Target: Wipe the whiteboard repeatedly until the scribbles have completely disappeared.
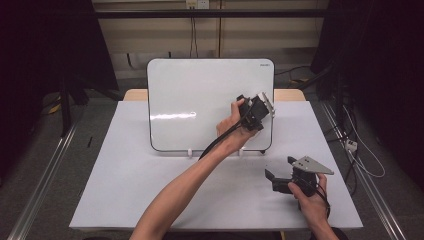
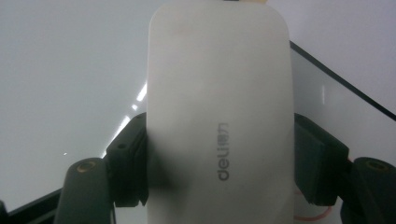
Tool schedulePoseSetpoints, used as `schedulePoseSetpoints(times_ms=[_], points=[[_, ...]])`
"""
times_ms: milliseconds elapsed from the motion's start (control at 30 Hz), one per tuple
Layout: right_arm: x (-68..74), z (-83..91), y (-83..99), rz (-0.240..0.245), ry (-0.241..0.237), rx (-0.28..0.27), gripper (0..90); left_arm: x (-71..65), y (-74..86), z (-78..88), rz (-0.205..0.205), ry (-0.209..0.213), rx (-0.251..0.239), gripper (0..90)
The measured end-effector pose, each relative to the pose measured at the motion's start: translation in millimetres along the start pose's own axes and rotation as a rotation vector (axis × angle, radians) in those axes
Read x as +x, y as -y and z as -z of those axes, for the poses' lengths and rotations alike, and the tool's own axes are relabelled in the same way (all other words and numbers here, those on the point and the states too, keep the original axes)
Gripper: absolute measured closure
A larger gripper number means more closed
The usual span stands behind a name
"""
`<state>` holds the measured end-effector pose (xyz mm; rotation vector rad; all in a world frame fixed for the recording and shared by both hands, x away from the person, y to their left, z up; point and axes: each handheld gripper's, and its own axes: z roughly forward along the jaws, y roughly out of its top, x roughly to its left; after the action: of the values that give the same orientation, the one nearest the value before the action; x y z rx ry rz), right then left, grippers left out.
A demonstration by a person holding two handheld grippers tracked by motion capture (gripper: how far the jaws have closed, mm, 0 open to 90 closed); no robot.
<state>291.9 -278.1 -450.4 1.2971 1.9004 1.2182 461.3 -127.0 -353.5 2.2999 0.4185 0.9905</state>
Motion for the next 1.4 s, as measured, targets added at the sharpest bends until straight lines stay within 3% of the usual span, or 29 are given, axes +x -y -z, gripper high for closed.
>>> schedulePoseSetpoints(times_ms=[300, 467, 567, 800, 933, 967, 1000, 1133, 1400], points=[[0.2, 0.3, 0.0, -0.002, -0.002, 0.0, 5.4, 18.6, -8.8, 1.1, 0.033, -0.019, 0.008, 31.0], [-0.4, -0.1, 0.2, 0.001, -0.002, -0.001, 5.4, 37.7, -7.7, 3.8, 0.066, -0.032, -0.005, 31.0], [-0.5, 0.1, 0.2, 0.0, -0.003, 0.0, 5.4, 49.4, -4.5, 7.0, 0.064, -0.038, -0.003, 31.0], [-0.5, 0.2, 0.3, -0.002, -0.001, 0.0, 5.4, 80.2, 9.8, 14.7, 0.15, -0.062, -0.015, 31.1], [-0.2, -0.3, 0.1, -0.002, 0.003, 0.0, 5.4, 75.0, 7.5, 13.5, 0.137, -0.069, -0.008, 31.0], [-0.1, -0.2, 0.0, -0.004, 0.003, 0.0, 5.4, 72.1, 6.0, 13.0, 0.124, -0.091, 0.001, 31.0], [-0.1, -0.1, 0.0, -0.004, 0.004, 0.001, 5.4, 70.8, 5.7, 12.8, 0.136, -0.094, 0.002, 31.0], [-0.2, -0.4, 0.0, -0.004, 0.004, 0.0, 5.4, 64.9, 6.3, 12.3, 0.103, -0.09, 0.008, 31.0], [-0.1, -0.9, -0.1, 0.002, 0.005, 0.0, 5.4, 47.4, 8.5, 8.9, 0.082, -0.075, 0.004, 31.0]])
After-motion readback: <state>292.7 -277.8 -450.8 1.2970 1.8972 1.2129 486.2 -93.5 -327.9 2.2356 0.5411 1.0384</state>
